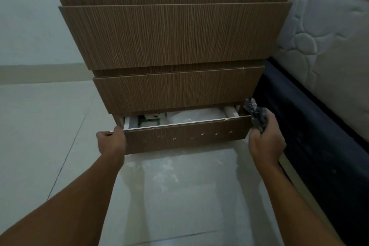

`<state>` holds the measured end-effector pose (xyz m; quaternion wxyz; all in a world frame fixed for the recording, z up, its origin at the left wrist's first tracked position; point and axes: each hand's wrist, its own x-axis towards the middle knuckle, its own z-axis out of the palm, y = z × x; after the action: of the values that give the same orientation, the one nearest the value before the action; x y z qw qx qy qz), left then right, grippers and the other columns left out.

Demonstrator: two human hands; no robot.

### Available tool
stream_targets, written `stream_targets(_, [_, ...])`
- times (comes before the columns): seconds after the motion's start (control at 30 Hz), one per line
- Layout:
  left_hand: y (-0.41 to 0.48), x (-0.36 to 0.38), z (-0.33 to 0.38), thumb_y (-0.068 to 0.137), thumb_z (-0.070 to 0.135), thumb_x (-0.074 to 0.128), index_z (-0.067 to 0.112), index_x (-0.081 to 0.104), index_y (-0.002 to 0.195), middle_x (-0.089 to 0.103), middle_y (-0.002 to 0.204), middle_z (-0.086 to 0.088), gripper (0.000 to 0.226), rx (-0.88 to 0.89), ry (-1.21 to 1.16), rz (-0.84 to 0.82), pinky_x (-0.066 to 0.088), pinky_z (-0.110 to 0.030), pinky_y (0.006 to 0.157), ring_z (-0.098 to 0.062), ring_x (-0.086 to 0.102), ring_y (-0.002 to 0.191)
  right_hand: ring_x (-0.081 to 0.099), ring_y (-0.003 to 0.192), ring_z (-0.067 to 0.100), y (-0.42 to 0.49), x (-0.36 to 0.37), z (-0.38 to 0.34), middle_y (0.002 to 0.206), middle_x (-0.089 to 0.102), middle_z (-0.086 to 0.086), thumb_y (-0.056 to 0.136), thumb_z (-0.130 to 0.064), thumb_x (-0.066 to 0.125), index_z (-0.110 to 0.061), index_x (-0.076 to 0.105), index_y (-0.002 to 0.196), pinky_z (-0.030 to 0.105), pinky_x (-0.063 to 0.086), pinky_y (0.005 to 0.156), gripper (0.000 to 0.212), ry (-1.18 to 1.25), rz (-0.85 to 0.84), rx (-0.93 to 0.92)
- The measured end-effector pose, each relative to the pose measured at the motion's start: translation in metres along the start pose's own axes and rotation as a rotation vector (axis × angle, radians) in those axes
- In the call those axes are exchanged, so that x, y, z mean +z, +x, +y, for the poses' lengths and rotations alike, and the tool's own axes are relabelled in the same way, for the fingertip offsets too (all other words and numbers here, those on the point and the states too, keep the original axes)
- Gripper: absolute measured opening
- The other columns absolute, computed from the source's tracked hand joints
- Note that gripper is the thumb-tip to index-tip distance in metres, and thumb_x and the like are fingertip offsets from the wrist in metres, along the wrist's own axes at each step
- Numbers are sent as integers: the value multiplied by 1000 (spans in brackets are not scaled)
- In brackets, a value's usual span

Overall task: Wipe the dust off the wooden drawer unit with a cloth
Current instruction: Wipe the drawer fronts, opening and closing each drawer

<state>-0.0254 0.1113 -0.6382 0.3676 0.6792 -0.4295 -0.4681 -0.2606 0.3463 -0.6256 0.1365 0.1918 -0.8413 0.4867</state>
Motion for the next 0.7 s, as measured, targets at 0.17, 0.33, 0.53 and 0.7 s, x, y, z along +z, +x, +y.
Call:
stream_targets(0.17, [-8, -10, -3, 97, 25, 51, 7, 46, 128, 51, 115, -12, 37, -32, -23, -34, 46, -44, 91, -26, 46, 96, 59, 106, 28, 13, 8, -7, 116, 64, 10, 79, -4, 59, -15, 54, 127, 41, 47, 88, 49, -164, -174, -247])
stream_targets(0.33, [-1, -15, -6, 96, 26, 54, 12, 46, 130, 52, 129, -13, 37, -61, -29, -80, 45, -48, 98, -26, 45, 101, 42, 127, 29, 26, 12, -13, 122, 61, 11, 96, -27, 51, -14, 60, 111, 45, 25, 112, 22, -329, -537, -146])
stream_targets(0.53, [0, -14, -8, 97, 28, 53, 12, 45, 132, 52, 129, -12, 39, -65, -46, -80, 45, -49, 100, -26, 45, 102, 52, 111, 28, 13, 33, -11, 103, 67, 12, 94, -27, 53, -12, 63, 91, 43, 28, 111, 19, -231, -454, -206])
stream_targets(0.7, [1, -14, -10, 98, 29, 53, 12, 46, 132, 52, 129, -12, 39, -57, -48, -73, 45, -48, 100, -25, 45, 102, 59, 104, 26, -17, 60, -28, 102, 70, 10, 91, -26, 56, -12, 67, 96, 42, 27, 114, 19, -153, -472, -369])
